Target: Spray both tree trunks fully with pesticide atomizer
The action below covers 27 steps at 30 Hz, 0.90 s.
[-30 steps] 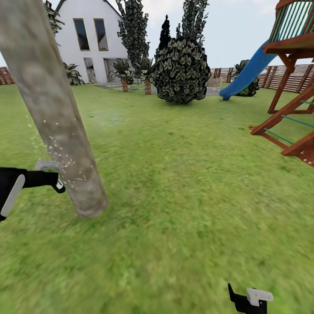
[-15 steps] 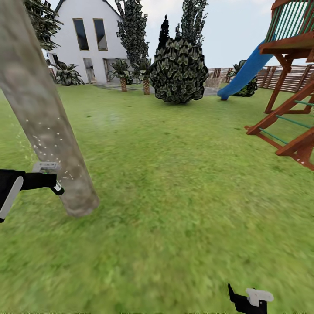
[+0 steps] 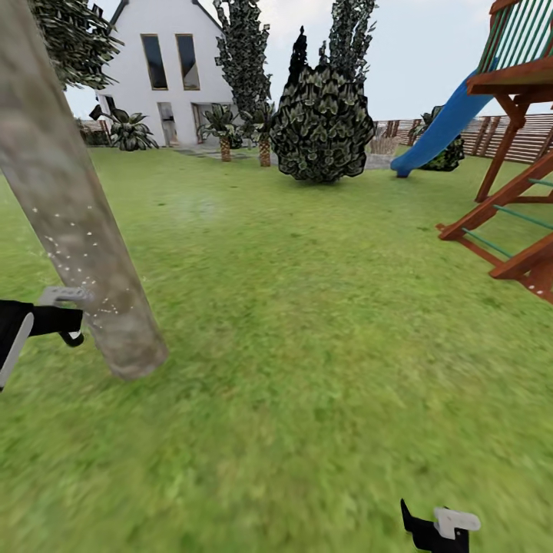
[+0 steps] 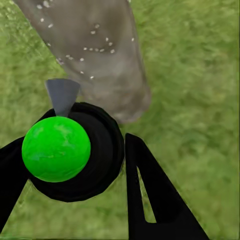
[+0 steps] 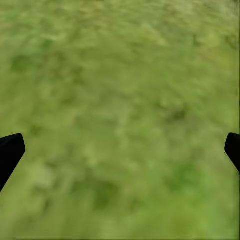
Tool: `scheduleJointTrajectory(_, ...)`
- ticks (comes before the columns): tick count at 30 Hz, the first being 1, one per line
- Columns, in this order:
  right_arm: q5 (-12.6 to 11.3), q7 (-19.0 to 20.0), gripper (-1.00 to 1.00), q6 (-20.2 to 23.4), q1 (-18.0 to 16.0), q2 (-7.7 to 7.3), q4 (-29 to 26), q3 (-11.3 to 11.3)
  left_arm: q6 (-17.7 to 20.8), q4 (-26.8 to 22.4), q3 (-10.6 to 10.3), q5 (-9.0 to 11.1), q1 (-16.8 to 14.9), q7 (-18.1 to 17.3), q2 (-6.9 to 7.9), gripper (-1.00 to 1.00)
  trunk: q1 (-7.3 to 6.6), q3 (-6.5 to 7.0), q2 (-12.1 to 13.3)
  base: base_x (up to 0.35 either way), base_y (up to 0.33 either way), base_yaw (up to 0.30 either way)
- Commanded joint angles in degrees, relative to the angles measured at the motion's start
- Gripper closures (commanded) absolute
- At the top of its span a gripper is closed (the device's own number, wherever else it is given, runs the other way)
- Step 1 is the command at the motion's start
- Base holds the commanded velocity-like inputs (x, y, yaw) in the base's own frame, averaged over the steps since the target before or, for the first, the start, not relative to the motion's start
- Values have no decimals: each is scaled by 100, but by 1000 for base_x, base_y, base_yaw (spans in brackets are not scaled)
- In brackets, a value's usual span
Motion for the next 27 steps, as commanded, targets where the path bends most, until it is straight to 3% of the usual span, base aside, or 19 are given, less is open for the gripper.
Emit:
scheduleJointTrajectory(1, 0, 0, -100, 0, 0, 0, 0, 0, 3, -4, 4, -6, -1, -2, 0, 100, 0, 0, 0, 243, -184, 3)
scheduleJointTrajectory(4, 0, 0, -100, 0, 0, -2, 0, 0, -22, 46, -7, -20, 36, -8, -7, 100, 0, 0, 0, 78, -51, 1)
scheduleJointTrajectory(6, 0, 0, -100, 0, 0, -2, 0, 0, -86, 618, -10, 6, 85, -11, -137, 100, 0, 0, 0, 7, -5, 0)
scheduleJointTrajectory(7, 0, 0, -100, 0, 0, -2, 0, 0, -494, 1294, -10, -31, 107, 9, -433, 100, 0, 0, 0, 2, -1, 0)
scheduleJointTrajectory(9, 0, 0, -100, 0, 0, -3, 0, 0, -1554, 1999, -7, -6, 119, 202, -687, 100, 0, 0, 0, 0, 0, 0)
scheduleJointTrajectory(11, 0, 0, -100, 0, 0, -3, 0, 0, -2308, 2446, -2, 136, 139, 678, -942, 100, 0, 0, 0, 0, 0, 0)
scheduleJointTrajectory(13, 0, 0, -100, 0, 0, 2, 0, 0, -3273, 2848, -1, 606, 379, 1006, -1114, 100, 0, 0, 0, 0, 0, 0)
scheduleJointTrajectory(15, 0, 0, -100, 0, 0, 5, 0, 0, -3760, 3220, -1, 865, 446, 1042, -1154, 100, 0, 0, 0, 0, 0, 0)
scheduleJointTrajectory(19, 0, 0, -100, 0, 0, 6, 0, 0, -3915, 3658, 7, 982, 759, 1150, -1143, 100, 0, 0, 0, 18, -13, 0)
scheduleJointTrajectory(22, 0, 0, -100, 0, 0, 6, 0, 0, -3943, 3647, 493, 1064, 849, 1242, -1143, 100, 0, 0, 0, 125, -211, 59)
scheduleJointTrajectory(27, 0, 0, -100, 0, 0, 6, 0, 0, -3946, 3602, 633, 1067, 868, 1248, -1154, 100, 0, 0, 0, 130, -254, 249)
